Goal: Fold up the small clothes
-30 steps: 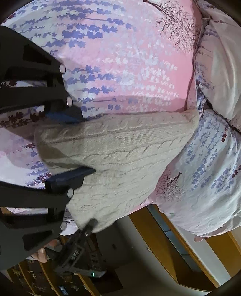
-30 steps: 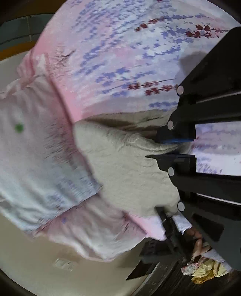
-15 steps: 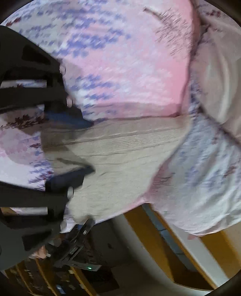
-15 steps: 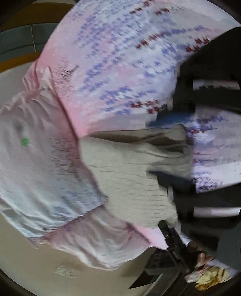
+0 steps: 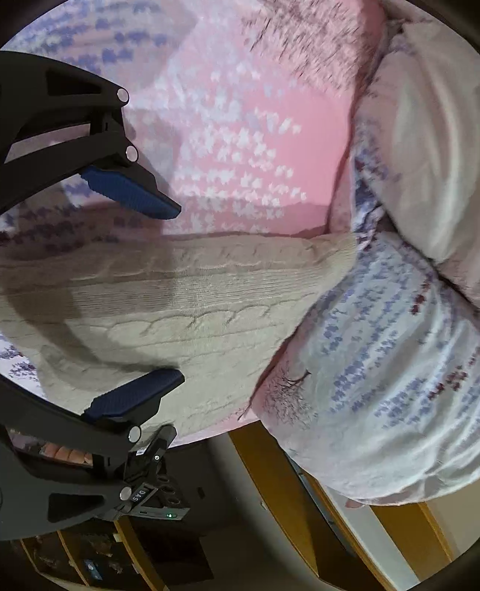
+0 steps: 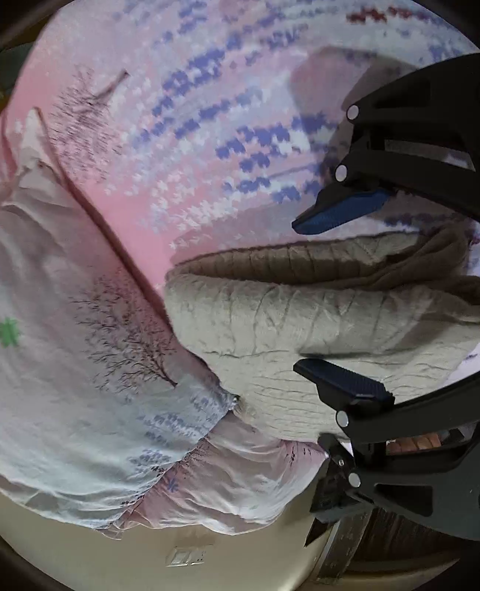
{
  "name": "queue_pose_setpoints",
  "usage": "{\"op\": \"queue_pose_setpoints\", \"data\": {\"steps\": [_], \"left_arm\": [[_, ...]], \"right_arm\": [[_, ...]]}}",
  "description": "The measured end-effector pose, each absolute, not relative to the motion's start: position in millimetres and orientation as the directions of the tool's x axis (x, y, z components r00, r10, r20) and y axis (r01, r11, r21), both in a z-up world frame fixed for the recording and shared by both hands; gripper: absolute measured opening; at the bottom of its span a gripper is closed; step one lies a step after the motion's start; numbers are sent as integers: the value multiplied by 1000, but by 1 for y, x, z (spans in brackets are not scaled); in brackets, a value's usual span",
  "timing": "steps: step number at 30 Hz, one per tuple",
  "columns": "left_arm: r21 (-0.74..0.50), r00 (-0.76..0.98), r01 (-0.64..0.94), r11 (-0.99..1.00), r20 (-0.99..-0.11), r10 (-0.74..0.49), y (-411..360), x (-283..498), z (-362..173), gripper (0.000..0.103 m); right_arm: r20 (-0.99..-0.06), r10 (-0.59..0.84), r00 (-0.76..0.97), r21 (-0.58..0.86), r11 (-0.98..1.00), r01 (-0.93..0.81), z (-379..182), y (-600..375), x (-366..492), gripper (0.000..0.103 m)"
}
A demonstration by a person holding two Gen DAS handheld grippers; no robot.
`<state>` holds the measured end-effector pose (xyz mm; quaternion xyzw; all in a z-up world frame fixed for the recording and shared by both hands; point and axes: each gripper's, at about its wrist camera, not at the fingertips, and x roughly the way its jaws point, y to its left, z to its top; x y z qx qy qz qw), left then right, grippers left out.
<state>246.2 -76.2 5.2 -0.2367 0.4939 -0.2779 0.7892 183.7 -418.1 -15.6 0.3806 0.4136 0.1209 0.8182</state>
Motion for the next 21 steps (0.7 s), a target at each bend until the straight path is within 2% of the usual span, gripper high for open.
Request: {"op": "queue_pose_setpoints", "data": {"steps": [2,3,5,6,8,11,15,17,21], "left_arm": [[-680,346,199,705,-625,-700,-80,250,0,68],[-695,341,200,690,-611,-714,-80,250,-1,65],[-703,344,189,686,-607,-717,-79,251,-2,57],[-708,347,191,680,-599,-721,-78,251,-2,54],[-716,346,203,667,-585,-733,-75,250,0,42],[-720,343,234,653,-567,-749,-59,244,9,38],[-687,373,288,667,-562,-739,-30,231,33,37],[-677,399,295,675,-555,-730,-9,226,44,37],[-630,469,276,726,-571,-673,47,219,57,38]], "right_arm": [[-562,544,623,747,658,98,-18,-416,186,67],[-557,551,621,753,651,97,-19,-416,186,64],[-555,564,612,760,643,97,-23,-414,188,41],[-541,576,613,771,630,88,-26,-416,186,38],[-521,586,620,782,619,72,-26,-415,184,32],[-506,574,643,774,632,44,-12,-405,178,29],[-473,593,652,747,662,-60,22,-376,176,28],[-510,584,631,691,715,-104,37,-346,181,27],[-513,585,628,637,750,-179,42,-301,189,27]]}}
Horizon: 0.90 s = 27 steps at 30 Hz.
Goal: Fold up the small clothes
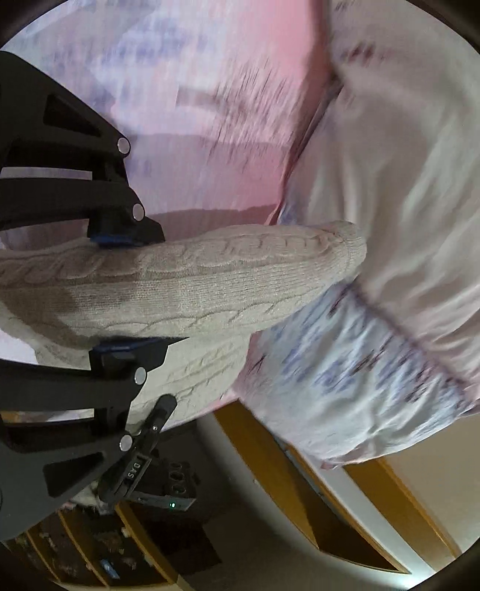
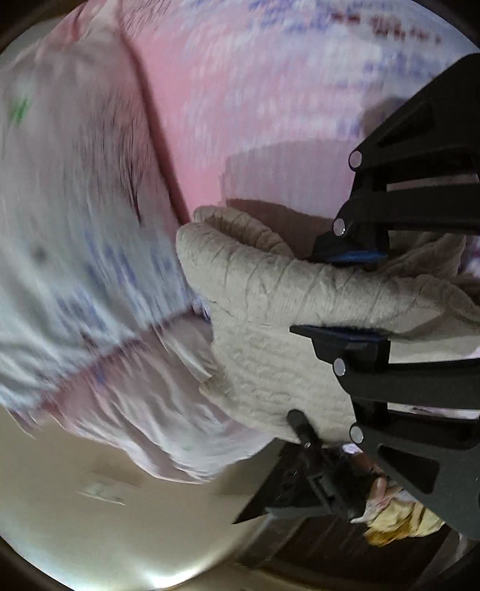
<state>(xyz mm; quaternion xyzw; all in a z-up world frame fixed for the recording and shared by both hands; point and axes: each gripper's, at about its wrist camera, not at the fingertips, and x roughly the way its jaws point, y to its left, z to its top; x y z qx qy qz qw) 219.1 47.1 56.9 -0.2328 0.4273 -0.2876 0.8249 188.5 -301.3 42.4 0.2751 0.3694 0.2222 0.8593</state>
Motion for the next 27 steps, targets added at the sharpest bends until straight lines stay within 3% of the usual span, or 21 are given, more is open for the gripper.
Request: {"op": "queue_pose_setpoints", "data": {"steps": [3,5,9,14,18,19,20,22,27], "left_arm": [[-616,455,197,763,-631,-628,63,229,36,40],[-607,424,132,784,-680,-598,67,236,13,49],[-621,450,122,774,-661,-601,70,236,7,60],[-494,582,189,849,-640,-502,71,215,43,60],[-420,624,277,864,-605,-494,54,200,63,60],[-399,622,299,867,-607,-494,46,198,64,60],[-379,618,319,869,-612,-494,36,198,64,60],[-347,615,336,876,-624,-482,23,200,62,60],[-339,590,342,876,-648,-481,9,208,53,60]], "right_arm": [[-552,557,620,594,785,-177,33,-272,199,27],[-631,479,610,522,844,-124,19,-256,205,30],[-650,476,592,532,842,-92,13,-258,208,40],[-601,445,663,550,833,-61,33,-281,196,44],[-606,463,647,570,820,-53,32,-283,203,44],[-614,469,634,568,821,-57,29,-281,205,34],[-629,468,621,549,833,-71,25,-274,208,15],[-629,429,649,511,857,-72,25,-272,204,9],[-644,384,662,508,862,-6,21,-278,220,8]]}}
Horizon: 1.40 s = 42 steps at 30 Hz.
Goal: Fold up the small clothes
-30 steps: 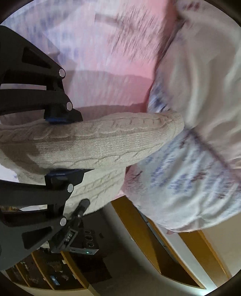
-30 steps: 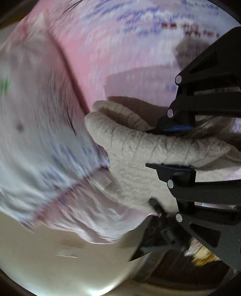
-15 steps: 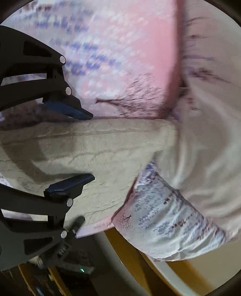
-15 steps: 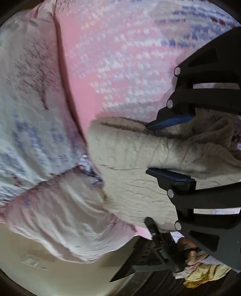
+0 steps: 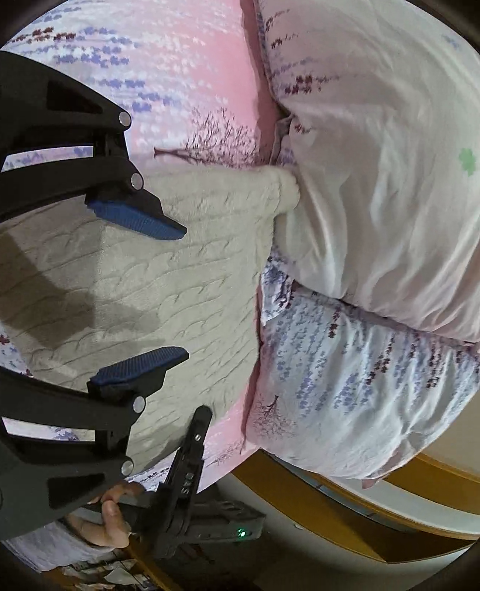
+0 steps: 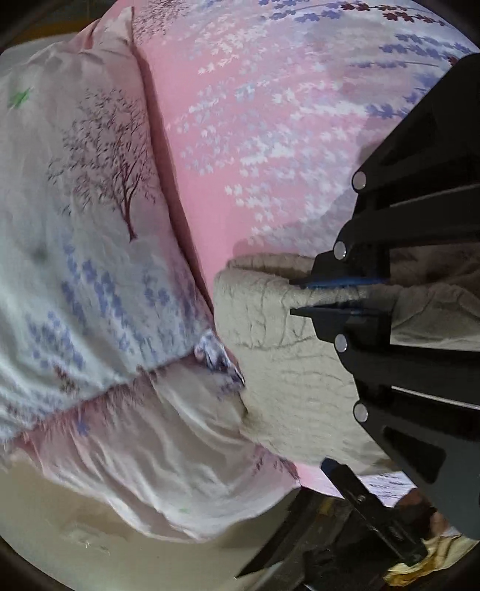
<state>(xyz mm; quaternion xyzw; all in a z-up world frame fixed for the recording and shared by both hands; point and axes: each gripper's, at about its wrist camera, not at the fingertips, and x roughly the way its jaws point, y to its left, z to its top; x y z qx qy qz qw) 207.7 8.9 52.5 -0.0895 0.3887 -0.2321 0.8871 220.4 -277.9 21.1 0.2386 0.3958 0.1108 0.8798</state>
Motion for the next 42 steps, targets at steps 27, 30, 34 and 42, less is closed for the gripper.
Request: {"op": "queue_pose_setpoints", "data": {"steps": [27,30,34,42], "left_arm": [[-186,675,356,916,-627,-390,-4,148,60,75],[-181,687,325,928,-630,-363,14,130,66,86],[-173,696,263,949,-647,-311,38,105,61,92],[-145,661,182,973,-714,-230,47,76,38,95]], "right_arm": [[-642,276,715,220,960,-172,42,-211,129,64],[-607,212,766,187,975,-122,52,-223,106,84],[-618,168,768,201,978,-53,53,-235,90,96],[-655,-15,755,50,997,63,35,-216,71,101]]}}
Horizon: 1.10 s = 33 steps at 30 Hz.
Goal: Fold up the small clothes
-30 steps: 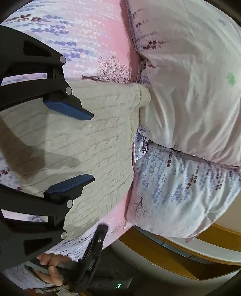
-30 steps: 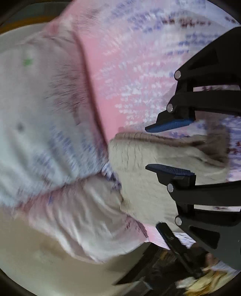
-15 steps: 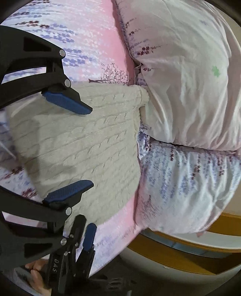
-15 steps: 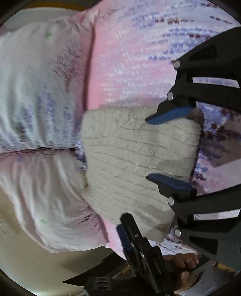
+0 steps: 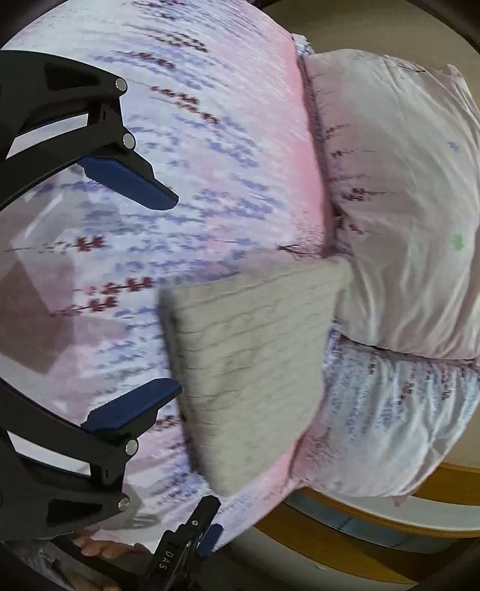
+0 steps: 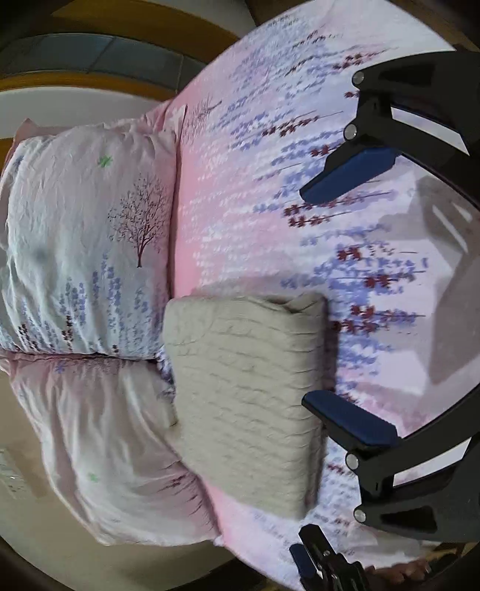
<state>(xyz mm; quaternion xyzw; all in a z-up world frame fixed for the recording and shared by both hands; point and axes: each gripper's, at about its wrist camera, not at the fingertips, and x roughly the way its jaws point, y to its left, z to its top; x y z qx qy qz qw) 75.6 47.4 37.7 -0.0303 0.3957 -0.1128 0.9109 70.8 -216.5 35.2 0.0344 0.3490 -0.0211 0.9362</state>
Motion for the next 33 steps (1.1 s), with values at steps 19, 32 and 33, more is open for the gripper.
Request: {"op": "queue_pose_setpoints", "data": {"steps": [19,32,33], "left_arm": [[-81,580,159,984,-799,-160,21,85,8,102],[-1,583,155,988,-807,-92,13,89,4,102],[0,583,152,988,-807,-90,14,90,4,102]], "right_arm": [[-756,48,652,48,999,-18,1,-174,75,101],[-787,31,616,29,999,-14,-6,-171,85,101],[-788,28,615,23,1000,-17,-6,-170,85,101]]}}
